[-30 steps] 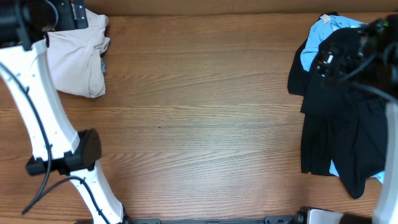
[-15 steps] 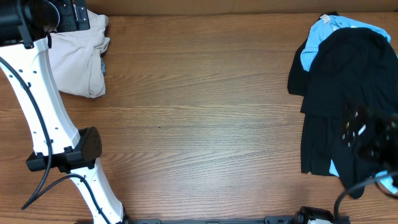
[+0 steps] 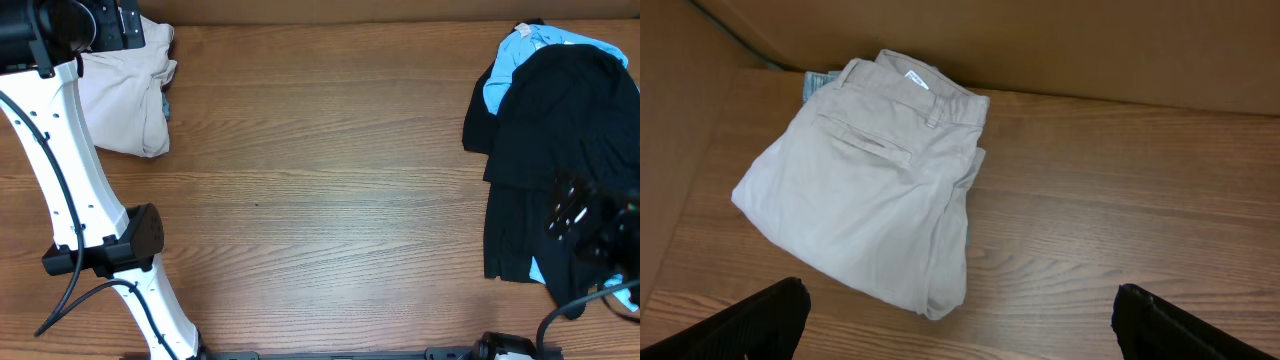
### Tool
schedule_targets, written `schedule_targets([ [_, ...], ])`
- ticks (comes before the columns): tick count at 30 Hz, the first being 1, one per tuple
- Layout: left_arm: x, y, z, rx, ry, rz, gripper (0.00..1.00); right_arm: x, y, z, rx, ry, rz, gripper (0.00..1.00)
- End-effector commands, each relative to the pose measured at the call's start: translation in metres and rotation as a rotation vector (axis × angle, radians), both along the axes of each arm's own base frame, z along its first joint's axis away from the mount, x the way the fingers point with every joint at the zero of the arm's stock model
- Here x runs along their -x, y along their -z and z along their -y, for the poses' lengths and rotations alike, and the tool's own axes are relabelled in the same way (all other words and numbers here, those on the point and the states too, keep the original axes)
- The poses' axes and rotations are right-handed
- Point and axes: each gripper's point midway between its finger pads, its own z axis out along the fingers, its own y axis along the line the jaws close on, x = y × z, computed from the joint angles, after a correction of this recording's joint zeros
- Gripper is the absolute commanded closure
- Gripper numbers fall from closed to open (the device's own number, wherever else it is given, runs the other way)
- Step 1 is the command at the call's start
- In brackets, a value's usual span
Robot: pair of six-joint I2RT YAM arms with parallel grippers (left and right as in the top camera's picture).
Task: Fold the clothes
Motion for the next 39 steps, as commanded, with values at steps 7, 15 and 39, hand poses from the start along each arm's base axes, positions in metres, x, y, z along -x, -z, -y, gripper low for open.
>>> schedule_targets([
  [7,-0.001,0.001,0.005,0.017,0.010,-0.001,0.00,-0.053,0.023,-0.004,0.020,-0.064,0.225,0.00],
  [15,-0.001,0.001,0.005,0.017,0.010,-0.001,0.00,-0.059,0.111,-0.040,0.018,-0.215,0.397,0.00],
  [39,-0.001,0.001,0.005,0.017,0.010,-0.001,0.00,-0.047,0.254,-0.061,0.013,-0.300,0.553,0.00],
])
